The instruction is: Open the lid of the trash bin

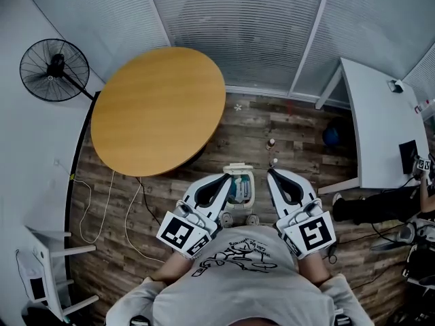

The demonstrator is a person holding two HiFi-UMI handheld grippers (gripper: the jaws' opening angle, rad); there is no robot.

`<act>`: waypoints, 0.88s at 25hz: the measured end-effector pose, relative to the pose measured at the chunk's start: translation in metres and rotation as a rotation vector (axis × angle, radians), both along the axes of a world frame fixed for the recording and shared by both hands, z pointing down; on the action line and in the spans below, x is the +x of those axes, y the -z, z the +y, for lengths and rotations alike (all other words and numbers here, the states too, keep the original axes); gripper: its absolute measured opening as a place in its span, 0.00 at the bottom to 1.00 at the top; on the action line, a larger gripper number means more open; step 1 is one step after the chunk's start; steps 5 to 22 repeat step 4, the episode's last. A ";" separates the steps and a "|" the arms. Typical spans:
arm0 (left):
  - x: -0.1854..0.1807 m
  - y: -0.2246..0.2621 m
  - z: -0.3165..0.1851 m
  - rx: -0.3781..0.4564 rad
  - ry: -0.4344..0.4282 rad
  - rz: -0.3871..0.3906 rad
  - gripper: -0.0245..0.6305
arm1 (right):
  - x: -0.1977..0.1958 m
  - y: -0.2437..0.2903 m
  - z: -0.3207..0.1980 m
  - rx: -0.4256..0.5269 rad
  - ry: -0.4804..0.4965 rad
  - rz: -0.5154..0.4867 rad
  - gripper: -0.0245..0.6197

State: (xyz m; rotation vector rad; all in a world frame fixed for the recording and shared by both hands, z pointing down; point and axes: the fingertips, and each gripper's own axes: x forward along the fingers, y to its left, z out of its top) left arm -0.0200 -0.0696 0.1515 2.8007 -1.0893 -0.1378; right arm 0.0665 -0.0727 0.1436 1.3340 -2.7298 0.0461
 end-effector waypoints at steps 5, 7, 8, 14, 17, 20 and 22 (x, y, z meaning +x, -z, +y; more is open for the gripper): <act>0.006 0.002 -0.003 0.008 -0.002 0.006 0.07 | 0.006 0.000 -0.003 0.001 -0.002 0.002 0.05; 0.006 0.002 -0.003 0.008 -0.002 0.006 0.07 | 0.006 0.000 -0.003 0.001 -0.002 0.002 0.05; 0.006 0.002 -0.003 0.008 -0.002 0.006 0.07 | 0.006 0.000 -0.003 0.001 -0.002 0.002 0.05; 0.006 0.002 -0.003 0.008 -0.002 0.006 0.07 | 0.006 0.000 -0.003 0.001 -0.002 0.002 0.05; 0.006 0.002 -0.003 0.008 -0.002 0.006 0.07 | 0.006 0.000 -0.003 0.001 -0.002 0.002 0.05; 0.006 0.002 -0.003 0.008 -0.002 0.006 0.07 | 0.006 0.000 -0.003 0.001 -0.002 0.002 0.05; 0.006 0.002 -0.003 0.008 -0.002 0.006 0.07 | 0.006 0.000 -0.003 0.001 -0.002 0.002 0.05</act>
